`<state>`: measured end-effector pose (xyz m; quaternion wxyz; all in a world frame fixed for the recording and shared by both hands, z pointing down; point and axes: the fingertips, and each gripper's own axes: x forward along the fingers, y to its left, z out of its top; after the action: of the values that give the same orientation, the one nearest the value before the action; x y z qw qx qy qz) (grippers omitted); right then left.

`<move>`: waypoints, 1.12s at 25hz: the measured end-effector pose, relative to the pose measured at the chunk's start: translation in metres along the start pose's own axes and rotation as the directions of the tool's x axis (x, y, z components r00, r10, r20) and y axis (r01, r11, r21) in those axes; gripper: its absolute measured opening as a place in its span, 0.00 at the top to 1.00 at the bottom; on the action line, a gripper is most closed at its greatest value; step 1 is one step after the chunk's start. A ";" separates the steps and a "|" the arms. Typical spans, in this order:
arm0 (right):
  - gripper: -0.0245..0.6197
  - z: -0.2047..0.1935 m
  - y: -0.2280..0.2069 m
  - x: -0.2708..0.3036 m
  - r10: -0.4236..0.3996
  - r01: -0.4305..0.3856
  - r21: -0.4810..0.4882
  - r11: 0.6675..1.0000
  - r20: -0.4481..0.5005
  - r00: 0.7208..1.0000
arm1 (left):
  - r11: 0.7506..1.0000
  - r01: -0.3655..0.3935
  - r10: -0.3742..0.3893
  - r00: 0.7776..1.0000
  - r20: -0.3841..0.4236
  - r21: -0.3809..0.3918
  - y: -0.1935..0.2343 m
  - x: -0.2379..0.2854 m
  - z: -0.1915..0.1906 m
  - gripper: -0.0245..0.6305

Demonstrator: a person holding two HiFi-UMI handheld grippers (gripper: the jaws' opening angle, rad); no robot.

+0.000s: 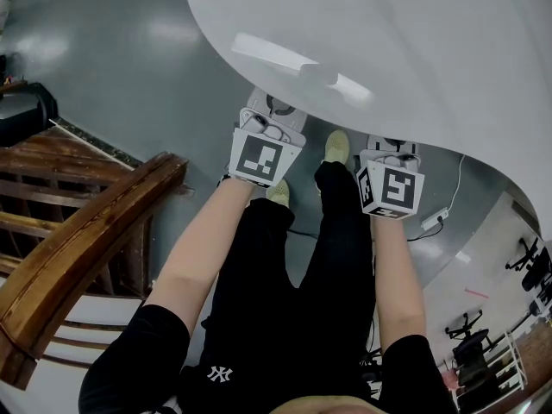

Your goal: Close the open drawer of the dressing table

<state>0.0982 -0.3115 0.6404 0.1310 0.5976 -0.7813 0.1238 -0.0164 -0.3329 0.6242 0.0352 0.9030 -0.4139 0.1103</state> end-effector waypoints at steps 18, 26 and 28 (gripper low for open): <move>0.94 0.072 0.079 -0.124 0.080 -0.077 0.055 0.995 -0.054 0.995 | 0.990 0.034 -0.045 0.996 -0.082 -0.134 -0.060 -0.126 0.092 0.95; 0.94 0.166 0.113 -0.190 0.120 -0.120 0.094 0.988 -0.004 0.993 | 0.984 0.058 -0.067 0.996 -0.051 -0.167 -0.077 -0.186 0.186 0.95; 0.94 0.187 0.120 -0.201 0.130 -0.131 0.096 0.987 0.013 0.991 | 0.984 0.066 -0.074 0.996 -0.043 -0.169 -0.078 -0.198 0.206 0.95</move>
<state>0.0219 -0.1653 0.3900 0.0907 0.5512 -0.8123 0.1676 -0.0473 -0.1673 0.3807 0.1247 0.9078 -0.3888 0.0961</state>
